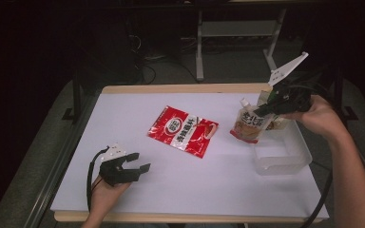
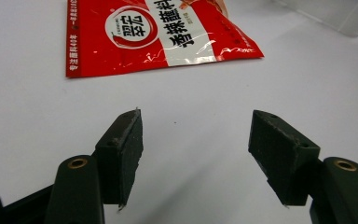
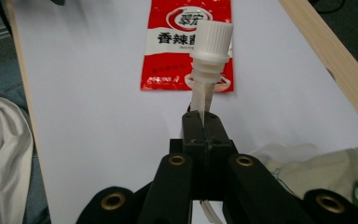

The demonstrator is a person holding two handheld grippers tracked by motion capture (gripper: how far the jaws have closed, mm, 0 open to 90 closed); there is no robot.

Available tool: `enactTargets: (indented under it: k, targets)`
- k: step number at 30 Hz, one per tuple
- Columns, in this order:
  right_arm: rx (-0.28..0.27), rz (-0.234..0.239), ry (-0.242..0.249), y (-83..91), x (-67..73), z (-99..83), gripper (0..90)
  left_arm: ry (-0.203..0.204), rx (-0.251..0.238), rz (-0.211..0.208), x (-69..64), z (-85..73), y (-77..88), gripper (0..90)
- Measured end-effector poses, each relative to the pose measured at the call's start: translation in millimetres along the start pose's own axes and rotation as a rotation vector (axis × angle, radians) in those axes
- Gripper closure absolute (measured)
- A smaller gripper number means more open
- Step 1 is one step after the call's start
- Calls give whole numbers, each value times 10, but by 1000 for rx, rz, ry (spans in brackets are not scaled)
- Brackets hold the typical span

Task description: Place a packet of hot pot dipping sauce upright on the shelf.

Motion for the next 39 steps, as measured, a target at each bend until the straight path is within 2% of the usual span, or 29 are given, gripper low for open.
enactTargets:
  k: [4,12,19,26,39]
  targets:
    - [8,-16,-14,52,-94,-57,900,-5,-2,3,44,-5,13,334]
    - [-7,-46,-60,198,-206,-212,900,9,0,12,72,-31,10,326]
    - [1,-59,-70,282,-218,-299,900,5,1,6,52,-29,-7,317]
    - [4,-57,-74,368,-143,-361,900,13,6,10,49,-47,-3,311]
    - [0,-52,-56,641,120,-482,900,12,16,13,40,-71,11,301]
Point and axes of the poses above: each handheld gripper's, and its own axes: y roughly backward along the jaws, z roughly out of its top, x roughly to its left, the point moved 9 cm from there along -y, roughly forward along the jaws, and after that the axes turned 15 degrees about -x, right-handed, at the moved point
